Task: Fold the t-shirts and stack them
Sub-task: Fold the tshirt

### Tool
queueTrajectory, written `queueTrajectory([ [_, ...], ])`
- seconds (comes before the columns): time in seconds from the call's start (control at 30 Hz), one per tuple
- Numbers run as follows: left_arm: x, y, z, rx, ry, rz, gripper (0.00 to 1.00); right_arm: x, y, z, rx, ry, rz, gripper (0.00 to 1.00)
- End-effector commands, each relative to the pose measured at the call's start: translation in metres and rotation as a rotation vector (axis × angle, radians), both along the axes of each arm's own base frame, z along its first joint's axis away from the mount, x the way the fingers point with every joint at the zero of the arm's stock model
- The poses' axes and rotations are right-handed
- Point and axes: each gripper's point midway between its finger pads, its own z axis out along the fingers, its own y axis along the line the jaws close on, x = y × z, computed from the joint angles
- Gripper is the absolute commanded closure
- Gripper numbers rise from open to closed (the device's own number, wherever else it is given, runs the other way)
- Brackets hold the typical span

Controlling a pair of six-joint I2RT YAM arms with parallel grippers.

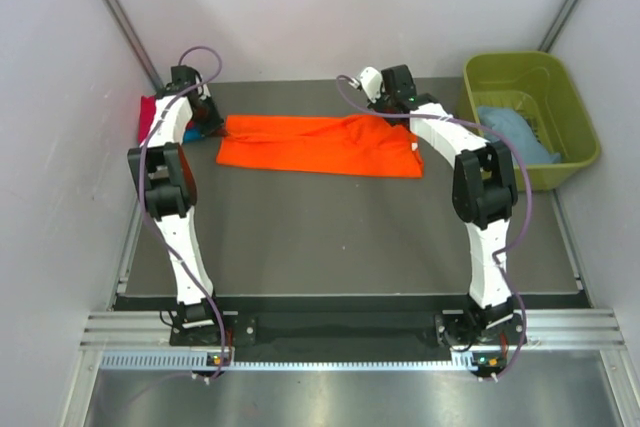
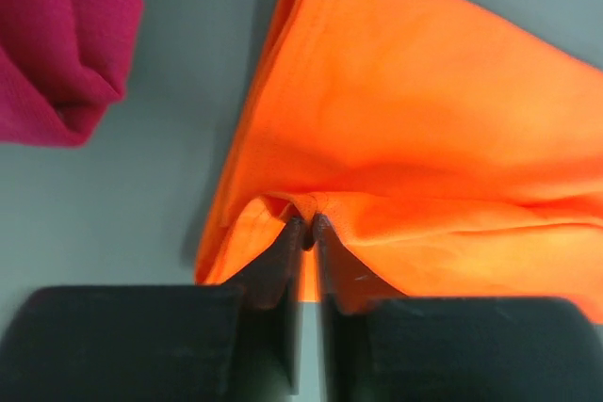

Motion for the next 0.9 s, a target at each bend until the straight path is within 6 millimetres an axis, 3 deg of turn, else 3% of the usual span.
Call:
queueTrajectory([
  [0.0,0.017,0.017,0.028,0.089,-0.087,0.047,0.77,0.024,-0.009,0.044,0.016,-0.14,-0.078,0.79],
  [0.07,0.018,0.024,0.045,0.13,-0.119,0.059,0.56,0.023,-0.014,0.055,0.029,-0.164,-0.107,0.66],
  [0.1,0.02,0.026,0.053,0.138,-0.14,0.06,0.42,0.02,-0.016,0.071,0.045,-0.189,-0.118,0.62],
  [0.13,0.02,0.025,0.067,0.134,-0.17,0.057,0.39,0.018,-0.018,0.078,0.06,-0.2,-0.134,0.59],
  [0.23,0.019,0.021,0.077,0.119,-0.192,0.039,0.36,0.007,-0.025,0.098,0.096,-0.221,-0.163,0.5],
  [0.33,0.009,0.017,0.063,0.098,-0.148,0.025,0.34,-0.008,-0.019,0.1,0.192,-0.163,-0.163,0.44],
  [0.5,-0.01,0.01,0.005,0.071,-0.01,-0.011,0.28,-0.042,0.0,0.045,0.412,0.12,-0.166,0.4],
  [0.67,-0.016,0.017,-0.021,0.113,0.052,-0.017,0.27,-0.052,0.004,-0.005,0.575,0.324,-0.232,0.39],
  [0.73,-0.019,0.018,-0.028,0.122,0.073,-0.019,0.27,-0.055,0.002,-0.016,0.645,0.392,-0.248,0.39],
  [0.87,-0.024,0.017,-0.043,0.125,0.103,-0.021,0.27,-0.061,-0.011,-0.052,0.687,0.49,-0.342,0.39],
])
